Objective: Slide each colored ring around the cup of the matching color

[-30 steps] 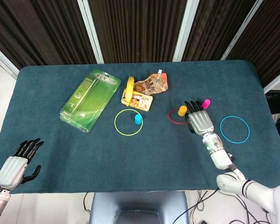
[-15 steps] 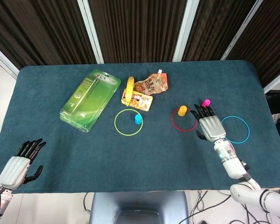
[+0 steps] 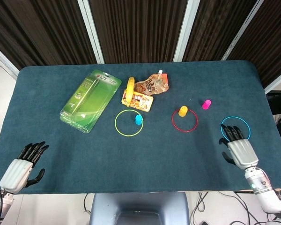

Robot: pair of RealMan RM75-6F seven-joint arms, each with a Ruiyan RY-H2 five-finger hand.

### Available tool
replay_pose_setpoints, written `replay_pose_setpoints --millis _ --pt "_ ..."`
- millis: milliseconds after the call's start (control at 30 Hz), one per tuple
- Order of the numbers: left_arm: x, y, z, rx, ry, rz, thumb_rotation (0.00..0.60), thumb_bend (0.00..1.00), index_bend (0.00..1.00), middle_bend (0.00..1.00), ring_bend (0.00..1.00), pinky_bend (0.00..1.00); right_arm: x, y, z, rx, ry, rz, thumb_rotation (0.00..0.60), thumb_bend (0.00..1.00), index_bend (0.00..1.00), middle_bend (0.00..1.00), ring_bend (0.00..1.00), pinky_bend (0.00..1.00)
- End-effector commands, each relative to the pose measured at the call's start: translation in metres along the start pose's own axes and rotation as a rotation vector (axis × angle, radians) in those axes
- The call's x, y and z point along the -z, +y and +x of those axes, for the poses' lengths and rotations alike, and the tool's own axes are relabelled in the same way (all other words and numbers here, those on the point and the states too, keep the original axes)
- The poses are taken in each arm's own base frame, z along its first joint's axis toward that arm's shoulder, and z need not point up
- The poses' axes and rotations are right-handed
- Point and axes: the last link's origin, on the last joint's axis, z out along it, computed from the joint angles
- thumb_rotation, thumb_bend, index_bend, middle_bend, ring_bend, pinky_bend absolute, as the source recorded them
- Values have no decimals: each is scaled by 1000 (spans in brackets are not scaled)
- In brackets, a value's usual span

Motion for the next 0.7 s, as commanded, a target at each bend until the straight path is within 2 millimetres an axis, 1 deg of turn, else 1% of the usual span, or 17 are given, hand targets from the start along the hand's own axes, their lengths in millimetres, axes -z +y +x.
replay_pose_setpoints --millis 33,167,300,367,500,667,700 --pt "-1 1 -3 -4 -13 -5 600 463 0 0 0 0 8 36 -7 -57 11 -111 600 437 562 72 0 0" --pt "1 3 -3 -8 -13 -9 600 462 0 0 0 0 8 62 -20 -47 -20 -183 600 438 579 71 0 0" --pt "-1 3 -3 -9 -17 -5 600 463 0 0 0 0 4 82 -31 -49 -46 -245 600 438 563 71 0 0" --pt "-1 2 -4 -10 -20 -1 600 463 0 0 0 0 2 89 -36 -50 -52 -271 600 437 572 71 0 0" --pt "-2 2 -4 -13 -24 -2 600 463 0 0 0 0 -5 95 -43 -73 -51 -292 600 438 591 71 0 0" --pt "-3 3 -6 -14 -30 -2 600 463 0 0 0 0 -11 95 -46 -72 -49 -291 600 438 621 76 0 0" --pt "-3 3 -6 -15 -33 -2 600 462 0 0 0 0 -15 95 -47 -69 -52 -288 600 438 632 79 0 0"
